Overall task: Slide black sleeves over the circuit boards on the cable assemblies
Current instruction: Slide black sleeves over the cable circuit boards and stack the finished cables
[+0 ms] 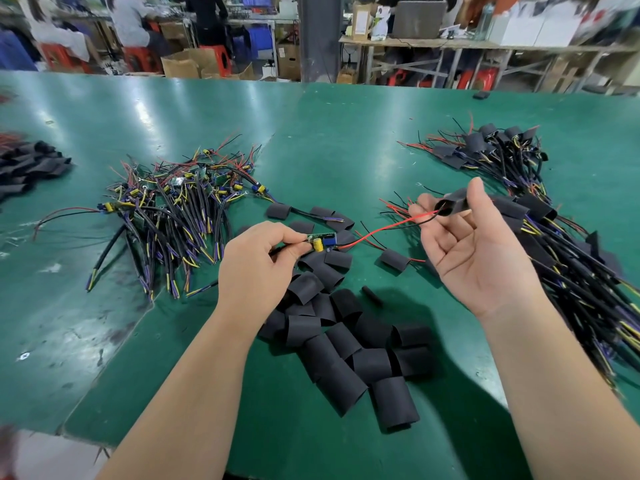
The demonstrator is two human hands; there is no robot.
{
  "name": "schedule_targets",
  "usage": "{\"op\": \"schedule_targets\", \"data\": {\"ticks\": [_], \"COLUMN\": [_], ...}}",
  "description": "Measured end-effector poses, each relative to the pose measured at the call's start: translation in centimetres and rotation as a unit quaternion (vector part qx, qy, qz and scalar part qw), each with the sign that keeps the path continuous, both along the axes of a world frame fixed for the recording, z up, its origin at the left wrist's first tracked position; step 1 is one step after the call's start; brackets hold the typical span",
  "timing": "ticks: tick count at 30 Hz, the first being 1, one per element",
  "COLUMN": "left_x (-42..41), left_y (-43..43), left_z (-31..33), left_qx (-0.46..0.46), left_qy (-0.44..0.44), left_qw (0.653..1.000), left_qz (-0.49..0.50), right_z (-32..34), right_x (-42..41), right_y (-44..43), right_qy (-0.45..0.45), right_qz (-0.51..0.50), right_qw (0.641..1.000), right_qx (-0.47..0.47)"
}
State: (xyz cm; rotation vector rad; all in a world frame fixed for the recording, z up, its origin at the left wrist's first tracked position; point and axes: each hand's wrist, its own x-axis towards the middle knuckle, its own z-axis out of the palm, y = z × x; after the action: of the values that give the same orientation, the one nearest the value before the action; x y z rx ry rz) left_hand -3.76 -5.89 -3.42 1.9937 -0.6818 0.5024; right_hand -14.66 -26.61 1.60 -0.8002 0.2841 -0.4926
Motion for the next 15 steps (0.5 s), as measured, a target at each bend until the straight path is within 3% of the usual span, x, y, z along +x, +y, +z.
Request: {"op": "schedule_targets", "data": {"ticks": [10,15], "left_x": [-0.2,-1.1], "left_y": [0.1,-0.3], "left_z": [0.3,0.7], "left_qx": [0.013,-0.032], "left_qy": [0.002,0.035], "left_qw": [1.0,0.999], "left_qz": [0.019,0.001], "right_z": [-0.8,-1.6], "right_x": [0.1,0.6], "right_y": [0.6,1.2], "right_qy": [0.012,0.03], "right_qz": [-0.031,0.001], "right_qw": [0.98,0.983], "right_qx": [-0.198,-0.182]}}
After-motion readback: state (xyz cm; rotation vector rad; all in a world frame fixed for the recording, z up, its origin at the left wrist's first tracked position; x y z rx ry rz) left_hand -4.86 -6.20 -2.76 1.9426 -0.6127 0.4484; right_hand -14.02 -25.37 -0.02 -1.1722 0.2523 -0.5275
